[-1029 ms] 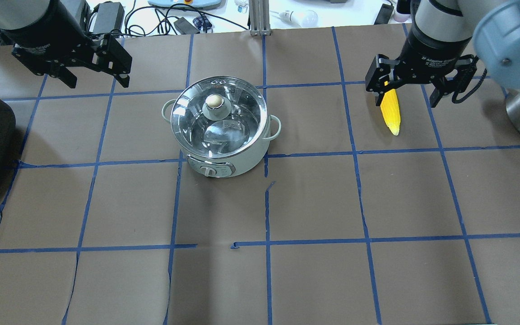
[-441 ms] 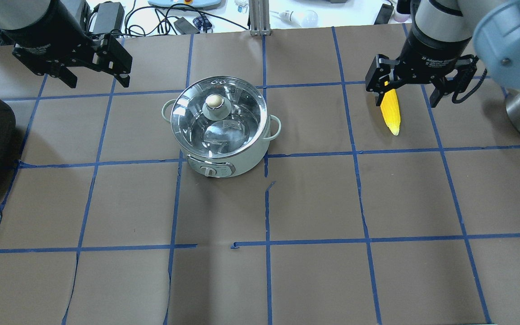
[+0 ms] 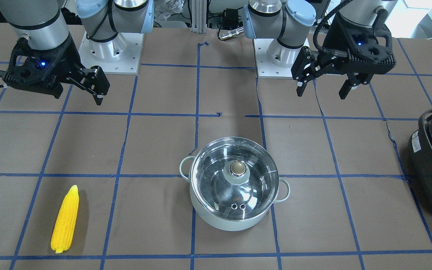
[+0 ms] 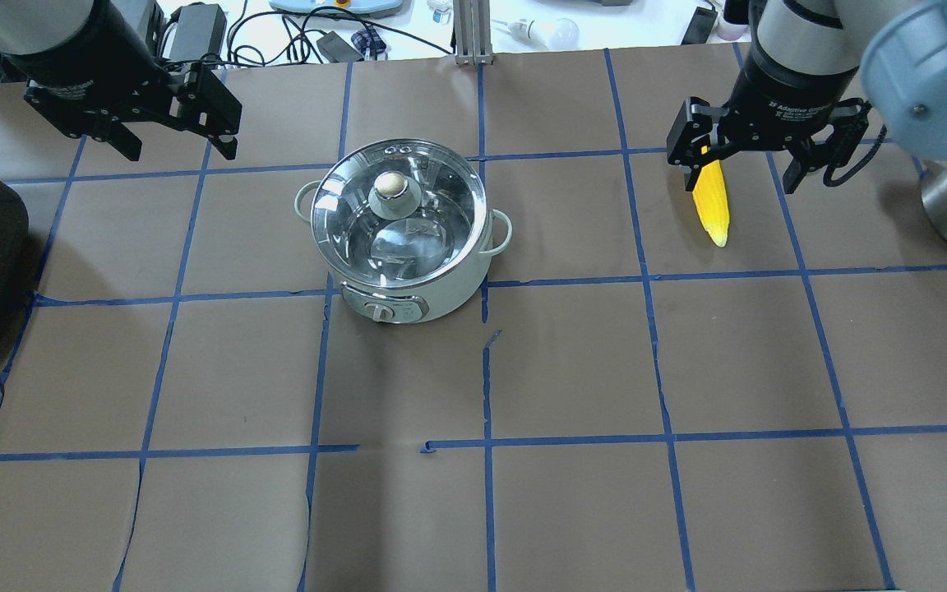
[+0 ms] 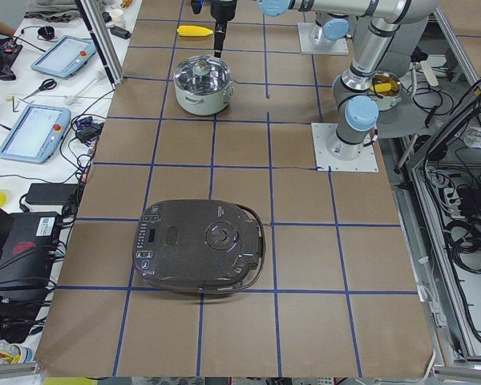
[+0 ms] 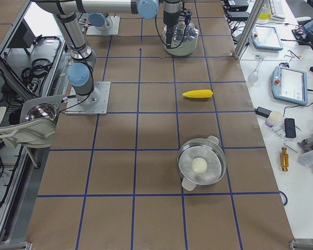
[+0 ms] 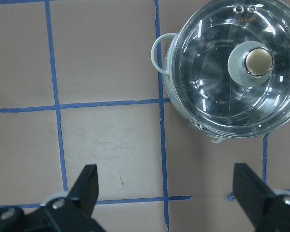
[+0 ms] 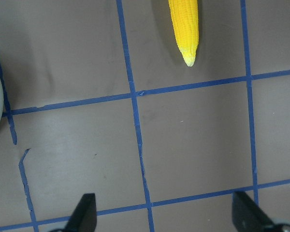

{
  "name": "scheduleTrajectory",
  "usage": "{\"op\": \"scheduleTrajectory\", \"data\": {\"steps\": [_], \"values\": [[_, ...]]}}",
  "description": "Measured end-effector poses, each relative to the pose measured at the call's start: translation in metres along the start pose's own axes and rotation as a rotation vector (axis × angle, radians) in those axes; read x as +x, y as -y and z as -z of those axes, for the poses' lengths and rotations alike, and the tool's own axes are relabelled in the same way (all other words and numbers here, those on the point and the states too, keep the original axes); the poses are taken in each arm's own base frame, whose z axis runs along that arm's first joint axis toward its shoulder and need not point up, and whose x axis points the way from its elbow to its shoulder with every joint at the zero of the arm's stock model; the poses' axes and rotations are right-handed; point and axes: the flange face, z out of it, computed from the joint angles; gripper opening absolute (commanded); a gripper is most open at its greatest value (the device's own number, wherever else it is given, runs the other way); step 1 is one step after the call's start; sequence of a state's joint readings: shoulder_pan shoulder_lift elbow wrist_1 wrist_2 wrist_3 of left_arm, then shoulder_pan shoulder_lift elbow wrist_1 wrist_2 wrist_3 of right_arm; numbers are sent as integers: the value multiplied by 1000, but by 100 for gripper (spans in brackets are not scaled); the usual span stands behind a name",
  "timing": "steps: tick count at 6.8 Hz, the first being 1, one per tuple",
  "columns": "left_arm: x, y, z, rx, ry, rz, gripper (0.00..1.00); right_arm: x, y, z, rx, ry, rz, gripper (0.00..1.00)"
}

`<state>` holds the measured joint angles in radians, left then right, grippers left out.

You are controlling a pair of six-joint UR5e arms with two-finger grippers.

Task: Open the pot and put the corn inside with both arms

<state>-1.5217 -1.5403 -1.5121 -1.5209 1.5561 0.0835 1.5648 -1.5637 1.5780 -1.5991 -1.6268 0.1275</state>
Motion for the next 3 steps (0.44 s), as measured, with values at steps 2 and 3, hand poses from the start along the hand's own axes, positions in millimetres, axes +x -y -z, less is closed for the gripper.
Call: {"op": "scheduleTrajectory", "data": {"steps": [2,3], "values": [[1,6,-1,0,-3,40,100,16,17,-2,38,12,-27,100],[10,13,-6,11,-7,56,100,26,25,-13,28,6,-36,100]]}}
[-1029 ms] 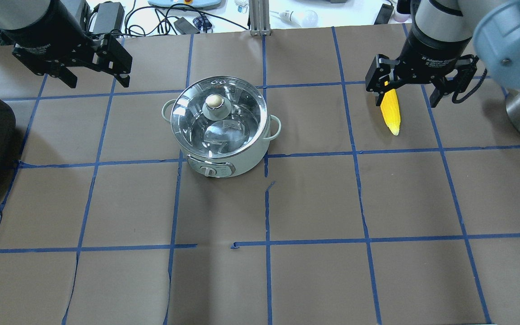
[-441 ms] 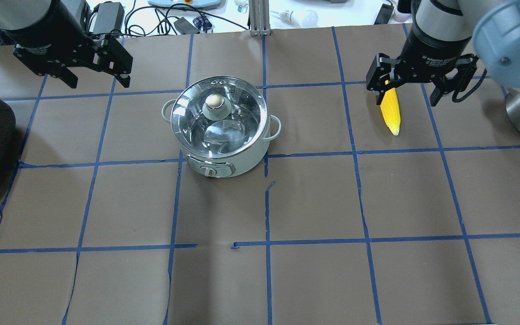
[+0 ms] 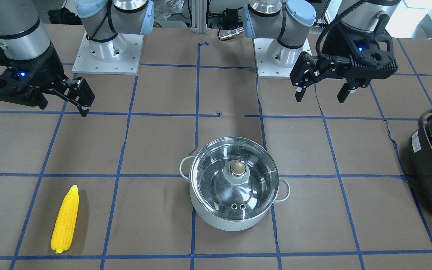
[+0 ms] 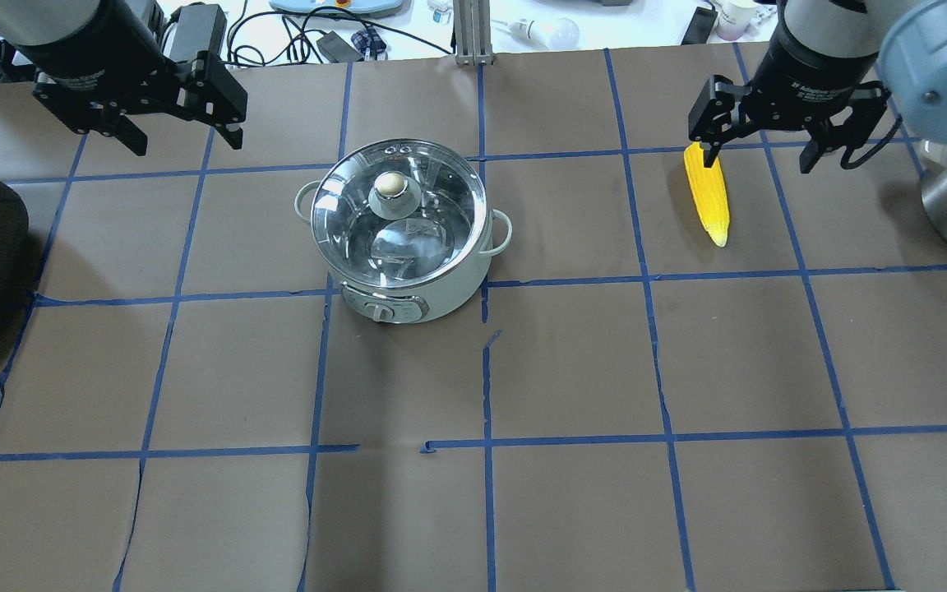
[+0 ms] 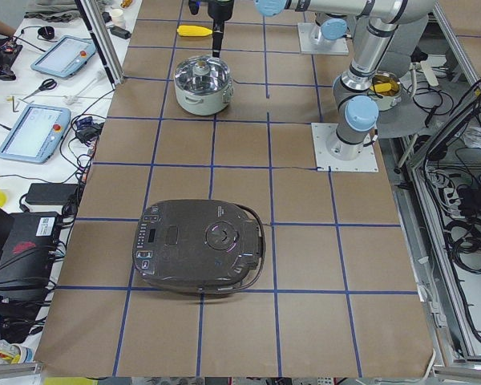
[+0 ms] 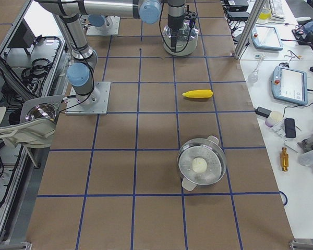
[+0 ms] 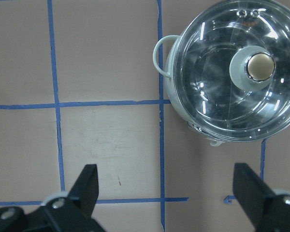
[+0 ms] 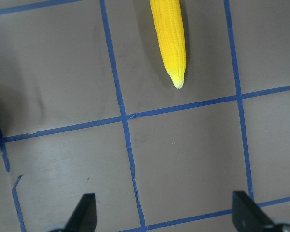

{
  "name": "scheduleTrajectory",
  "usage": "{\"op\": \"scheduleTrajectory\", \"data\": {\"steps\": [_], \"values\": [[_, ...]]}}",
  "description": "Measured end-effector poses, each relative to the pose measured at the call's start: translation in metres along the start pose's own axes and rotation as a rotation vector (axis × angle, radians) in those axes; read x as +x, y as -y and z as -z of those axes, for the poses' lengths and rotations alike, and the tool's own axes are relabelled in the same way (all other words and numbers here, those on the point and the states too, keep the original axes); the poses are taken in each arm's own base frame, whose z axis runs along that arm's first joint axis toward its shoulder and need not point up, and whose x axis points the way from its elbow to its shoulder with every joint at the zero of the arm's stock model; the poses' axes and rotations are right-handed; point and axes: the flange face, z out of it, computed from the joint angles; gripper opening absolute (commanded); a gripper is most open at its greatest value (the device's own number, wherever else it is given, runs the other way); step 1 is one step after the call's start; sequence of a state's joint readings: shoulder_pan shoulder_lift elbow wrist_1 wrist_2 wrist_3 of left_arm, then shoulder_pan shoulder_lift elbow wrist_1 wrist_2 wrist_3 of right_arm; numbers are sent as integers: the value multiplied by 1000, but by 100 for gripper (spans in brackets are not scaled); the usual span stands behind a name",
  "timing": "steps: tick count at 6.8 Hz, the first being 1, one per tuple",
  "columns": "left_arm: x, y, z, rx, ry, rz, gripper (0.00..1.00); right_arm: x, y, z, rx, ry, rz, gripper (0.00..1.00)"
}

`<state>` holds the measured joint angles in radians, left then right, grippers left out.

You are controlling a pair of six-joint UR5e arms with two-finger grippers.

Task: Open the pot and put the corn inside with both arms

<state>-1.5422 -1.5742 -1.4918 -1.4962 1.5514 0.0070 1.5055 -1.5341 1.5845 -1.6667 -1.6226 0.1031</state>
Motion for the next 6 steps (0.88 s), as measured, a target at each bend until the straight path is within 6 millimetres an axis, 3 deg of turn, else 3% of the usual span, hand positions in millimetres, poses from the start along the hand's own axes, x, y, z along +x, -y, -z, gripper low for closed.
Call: {"op": "scheduleTrajectory", "data": {"steps": [2,4,6], "values": [[45,22,-29,23,-17,25,100,6,25,-32,1,-3,-2,100],[94,42,-81,24,-32,70,100,21,64,-75,18,1,48,100],[123,54,-136,-18,-29,54,100,34,105,-135,42,-1,81,100]]}}
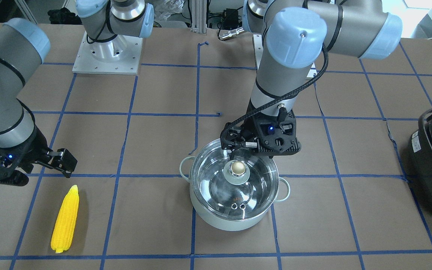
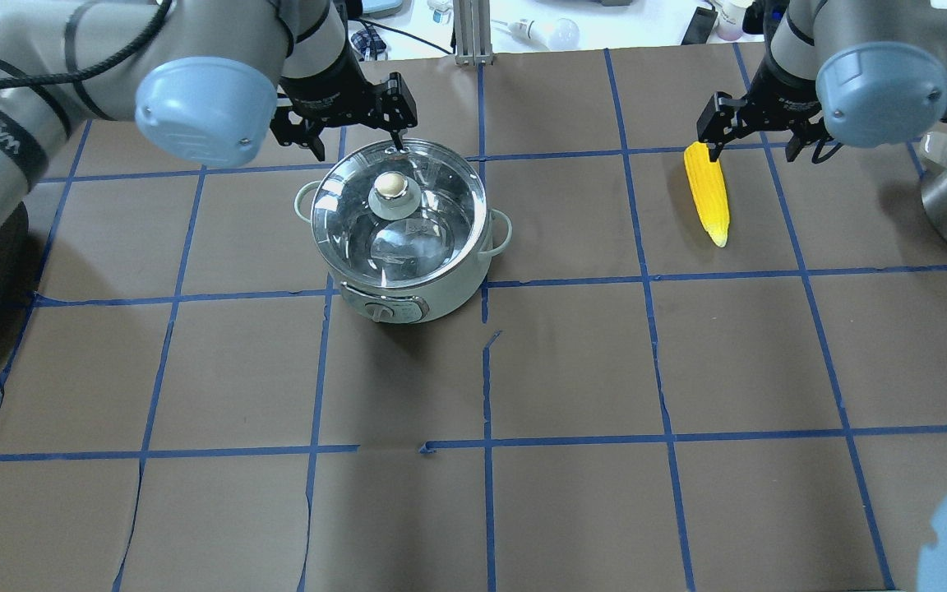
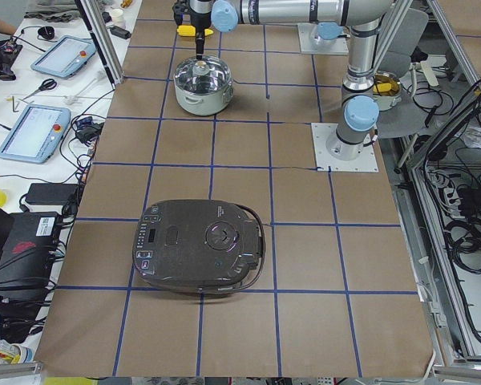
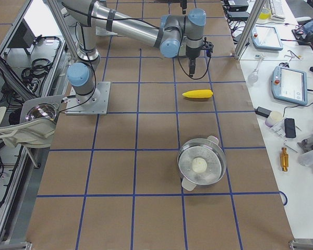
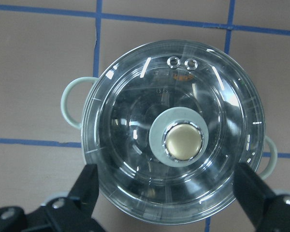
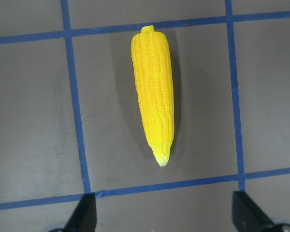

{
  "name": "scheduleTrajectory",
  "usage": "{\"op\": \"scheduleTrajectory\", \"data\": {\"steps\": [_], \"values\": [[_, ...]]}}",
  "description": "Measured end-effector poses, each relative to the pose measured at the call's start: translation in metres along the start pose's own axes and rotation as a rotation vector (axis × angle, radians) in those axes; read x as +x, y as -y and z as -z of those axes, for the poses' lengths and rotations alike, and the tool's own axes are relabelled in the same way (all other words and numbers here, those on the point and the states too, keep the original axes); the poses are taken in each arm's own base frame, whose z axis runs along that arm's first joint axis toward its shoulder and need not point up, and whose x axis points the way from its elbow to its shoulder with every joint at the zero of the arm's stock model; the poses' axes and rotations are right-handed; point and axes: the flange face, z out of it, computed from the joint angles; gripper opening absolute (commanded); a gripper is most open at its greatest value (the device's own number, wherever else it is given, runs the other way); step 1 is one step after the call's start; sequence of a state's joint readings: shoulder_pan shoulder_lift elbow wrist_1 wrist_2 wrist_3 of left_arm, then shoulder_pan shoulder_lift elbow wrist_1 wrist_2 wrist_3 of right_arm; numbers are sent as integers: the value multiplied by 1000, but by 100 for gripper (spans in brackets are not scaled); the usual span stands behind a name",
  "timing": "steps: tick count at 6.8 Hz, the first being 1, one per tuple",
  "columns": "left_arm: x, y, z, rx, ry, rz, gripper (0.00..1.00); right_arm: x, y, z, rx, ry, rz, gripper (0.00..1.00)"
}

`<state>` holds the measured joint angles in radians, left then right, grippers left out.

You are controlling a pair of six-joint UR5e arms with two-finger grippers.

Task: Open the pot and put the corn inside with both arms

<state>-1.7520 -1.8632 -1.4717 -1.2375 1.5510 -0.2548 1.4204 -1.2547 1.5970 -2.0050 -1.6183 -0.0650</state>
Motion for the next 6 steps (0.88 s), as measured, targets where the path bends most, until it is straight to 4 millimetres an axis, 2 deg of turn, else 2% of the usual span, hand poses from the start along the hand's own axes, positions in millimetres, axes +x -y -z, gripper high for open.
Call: {"op": "scheduleTrajectory", "data": {"steps": [1,3,4,5,6], "values": [[6,4,-20,-16,3,-3,96,1,16,-36,7,2,5,100],[11,9,-48,-35,8,-10,93,0,33,-97,12,4,15,100],[13,11,-57,-32,7,-12,77,-1,37,-115,15,4,40,100],[13,11,-63,-37,8,-13,74,-1,39,-129,18,3,67,100],[13,10,-68,-48,11,-14,65,-2,40,-142,13,5,80,100]]}}
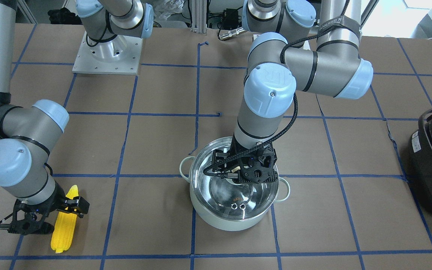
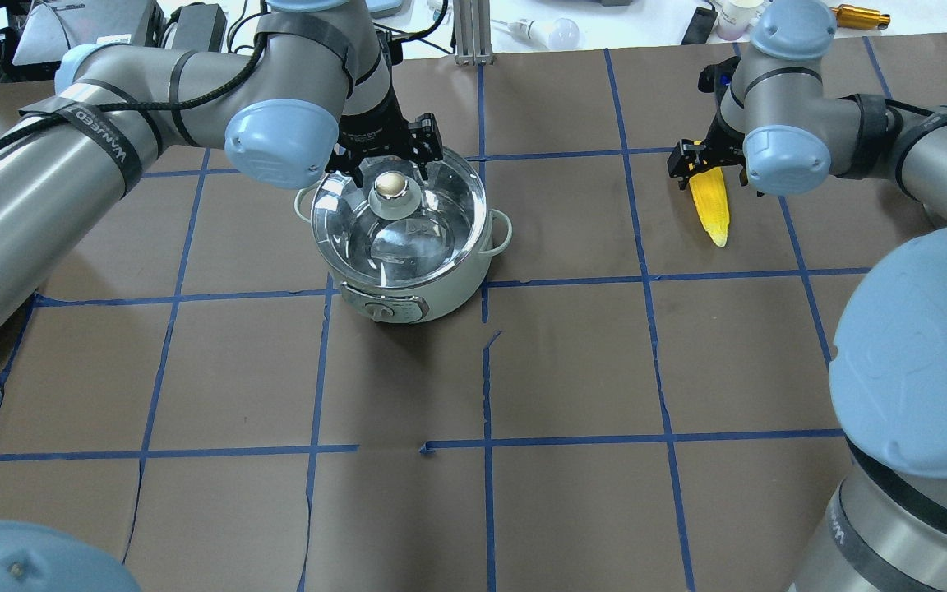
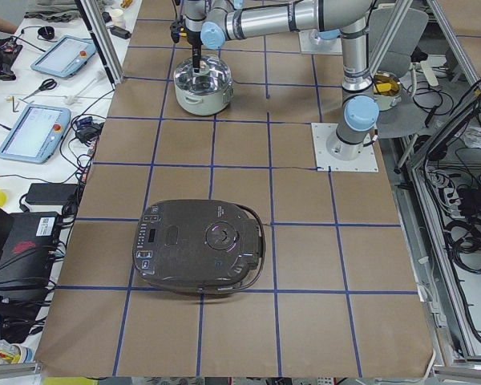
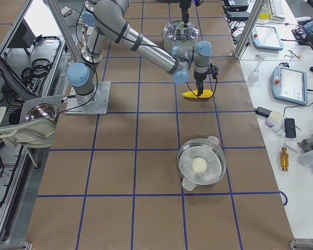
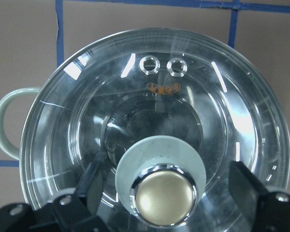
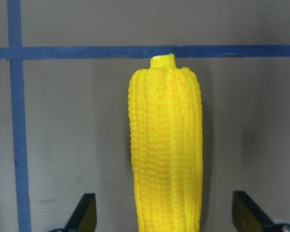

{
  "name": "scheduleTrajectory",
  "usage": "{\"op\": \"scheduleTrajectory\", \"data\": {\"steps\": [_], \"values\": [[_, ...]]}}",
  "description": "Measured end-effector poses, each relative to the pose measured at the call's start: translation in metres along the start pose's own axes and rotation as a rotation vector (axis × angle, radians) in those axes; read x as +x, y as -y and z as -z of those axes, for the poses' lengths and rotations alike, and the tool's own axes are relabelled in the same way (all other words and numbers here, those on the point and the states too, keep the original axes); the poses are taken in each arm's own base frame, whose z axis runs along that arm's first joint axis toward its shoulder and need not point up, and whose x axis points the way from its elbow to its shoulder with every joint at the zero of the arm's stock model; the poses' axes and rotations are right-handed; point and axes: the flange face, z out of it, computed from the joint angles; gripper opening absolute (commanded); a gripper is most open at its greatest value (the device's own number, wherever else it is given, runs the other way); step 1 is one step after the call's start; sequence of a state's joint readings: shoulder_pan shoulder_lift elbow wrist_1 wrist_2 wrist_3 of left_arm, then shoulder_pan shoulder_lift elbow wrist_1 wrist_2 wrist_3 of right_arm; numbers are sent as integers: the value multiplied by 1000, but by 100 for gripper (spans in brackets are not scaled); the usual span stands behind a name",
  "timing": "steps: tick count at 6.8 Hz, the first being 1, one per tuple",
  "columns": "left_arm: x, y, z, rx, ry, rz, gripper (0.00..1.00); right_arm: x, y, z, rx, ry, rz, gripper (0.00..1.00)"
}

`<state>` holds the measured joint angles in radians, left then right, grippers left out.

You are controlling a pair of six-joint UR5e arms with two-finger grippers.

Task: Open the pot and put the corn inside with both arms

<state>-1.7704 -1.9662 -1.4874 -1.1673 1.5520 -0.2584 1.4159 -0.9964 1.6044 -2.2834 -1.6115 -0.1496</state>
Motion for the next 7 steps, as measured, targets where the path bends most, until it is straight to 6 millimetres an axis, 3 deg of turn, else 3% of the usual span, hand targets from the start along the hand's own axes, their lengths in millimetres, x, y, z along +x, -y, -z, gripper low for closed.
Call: {"op": "scheduleTrajectory", "data": {"steps": [1,2,3,5,7], "values": [[0,-1,-3,-7,2,1,55,0,1,-13,-8,1,6,100],[0,-1,-5,-11,2,2,48,-1,2,-22,-7,1,8,57],[0,-2,-5,-13,1,3,41,-1,3,-27,-3,0,8,6],[0,-3,4,-12,-27,5,38,-1,3,-29,1,0,8,0],[-6,-5,39,-12,-39,14,37,0,7,-16,21,0,-4,0]]}}
